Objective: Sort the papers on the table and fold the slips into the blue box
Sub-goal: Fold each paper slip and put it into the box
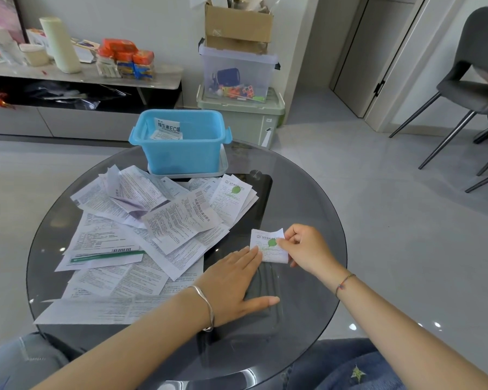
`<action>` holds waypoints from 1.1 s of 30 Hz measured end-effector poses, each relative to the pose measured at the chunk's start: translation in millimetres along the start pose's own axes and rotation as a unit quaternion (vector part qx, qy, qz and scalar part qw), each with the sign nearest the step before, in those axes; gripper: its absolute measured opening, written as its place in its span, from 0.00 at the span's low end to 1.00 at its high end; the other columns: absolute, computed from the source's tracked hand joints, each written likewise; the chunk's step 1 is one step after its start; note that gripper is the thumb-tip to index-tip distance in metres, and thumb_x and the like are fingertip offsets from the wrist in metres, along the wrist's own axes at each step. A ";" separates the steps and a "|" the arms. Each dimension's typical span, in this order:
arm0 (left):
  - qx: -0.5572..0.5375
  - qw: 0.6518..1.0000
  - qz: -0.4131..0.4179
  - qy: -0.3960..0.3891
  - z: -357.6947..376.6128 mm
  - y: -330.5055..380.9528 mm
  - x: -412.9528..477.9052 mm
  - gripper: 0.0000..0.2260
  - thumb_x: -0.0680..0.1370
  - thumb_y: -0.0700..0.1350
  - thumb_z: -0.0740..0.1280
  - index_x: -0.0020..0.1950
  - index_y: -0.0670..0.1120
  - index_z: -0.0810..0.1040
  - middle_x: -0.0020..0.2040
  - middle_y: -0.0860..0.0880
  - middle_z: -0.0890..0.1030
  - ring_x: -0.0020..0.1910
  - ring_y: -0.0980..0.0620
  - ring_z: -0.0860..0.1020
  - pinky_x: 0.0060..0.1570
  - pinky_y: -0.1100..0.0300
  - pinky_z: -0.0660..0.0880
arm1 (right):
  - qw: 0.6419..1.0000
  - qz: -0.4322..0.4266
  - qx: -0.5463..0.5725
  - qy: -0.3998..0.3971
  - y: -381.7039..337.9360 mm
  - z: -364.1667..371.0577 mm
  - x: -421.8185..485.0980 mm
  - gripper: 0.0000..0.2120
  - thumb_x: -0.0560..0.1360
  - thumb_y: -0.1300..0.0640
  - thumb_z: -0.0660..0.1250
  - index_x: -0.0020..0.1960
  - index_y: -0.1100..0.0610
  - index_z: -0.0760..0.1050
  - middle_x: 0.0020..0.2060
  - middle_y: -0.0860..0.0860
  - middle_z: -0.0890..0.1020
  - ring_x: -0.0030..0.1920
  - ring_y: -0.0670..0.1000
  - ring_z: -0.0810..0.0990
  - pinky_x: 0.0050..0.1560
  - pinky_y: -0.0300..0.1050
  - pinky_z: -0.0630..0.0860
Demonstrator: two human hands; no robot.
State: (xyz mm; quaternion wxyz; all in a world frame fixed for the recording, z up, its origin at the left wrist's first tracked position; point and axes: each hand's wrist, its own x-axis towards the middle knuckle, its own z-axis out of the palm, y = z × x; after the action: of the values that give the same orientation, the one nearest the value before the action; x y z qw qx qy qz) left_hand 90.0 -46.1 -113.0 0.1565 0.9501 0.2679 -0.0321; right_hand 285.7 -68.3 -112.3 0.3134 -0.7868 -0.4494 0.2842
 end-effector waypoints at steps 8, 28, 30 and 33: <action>0.015 1.000 -0.002 0.006 0.1 1.5 -0.9 0.48 0.66 0.73 0.39 0.79 0.45 0.46 0.79 0.49 0.47 0.77 0.54 0.46 0.73 0.62 0.40 | 1.000 0.004 0.008 -0.001 -1.3 -0.5 -1.4 0.08 0.76 0.60 0.68 0.40 0.59 0.72 0.35 0.55 0.82 0.26 0.46 0.78 0.25 0.38 0.72; 0.047 0.999 0.004 0.024 -1.0 0.7 -1.1 0.51 0.63 0.75 0.36 0.79 0.46 0.49 0.79 0.49 0.49 0.77 0.53 0.48 0.70 0.64 0.37 | 0.949 -0.223 -0.174 0.137 2.5 -9.8 -28.3 0.07 0.76 0.55 0.67 0.54 0.53 0.74 0.41 0.46 0.74 0.39 0.45 0.73 0.34 0.35 0.68; 0.052 0.998 0.007 0.027 -2.1 -0.3 -0.2 0.51 0.63 0.75 0.36 0.79 0.47 0.49 0.79 0.49 0.50 0.77 0.53 0.49 0.70 0.64 0.38 | 0.905 -0.328 -0.239 0.124 8.2 -8.8 -38.5 0.07 0.76 0.58 0.64 0.50 0.55 0.80 0.44 0.47 0.78 0.44 0.48 0.77 0.40 0.41 0.76; 0.069 0.997 0.013 0.028 -2.1 -0.5 0.0 0.51 0.63 0.75 0.35 0.79 0.47 0.49 0.79 0.48 0.50 0.77 0.52 0.49 0.72 0.63 0.39 | 0.871 -0.383 -0.299 0.069 19.3 -2.0 -48.4 0.15 0.74 0.57 0.58 0.51 0.55 0.82 0.47 0.47 0.84 0.49 0.49 0.81 0.56 0.47 0.77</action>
State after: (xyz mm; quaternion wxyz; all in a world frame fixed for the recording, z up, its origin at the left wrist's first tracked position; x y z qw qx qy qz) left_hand 89.7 -45.0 -111.1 0.0837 0.9625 0.2573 -0.0222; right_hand 276.4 -119.4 -117.4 0.1777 -0.6265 -0.7565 -0.0609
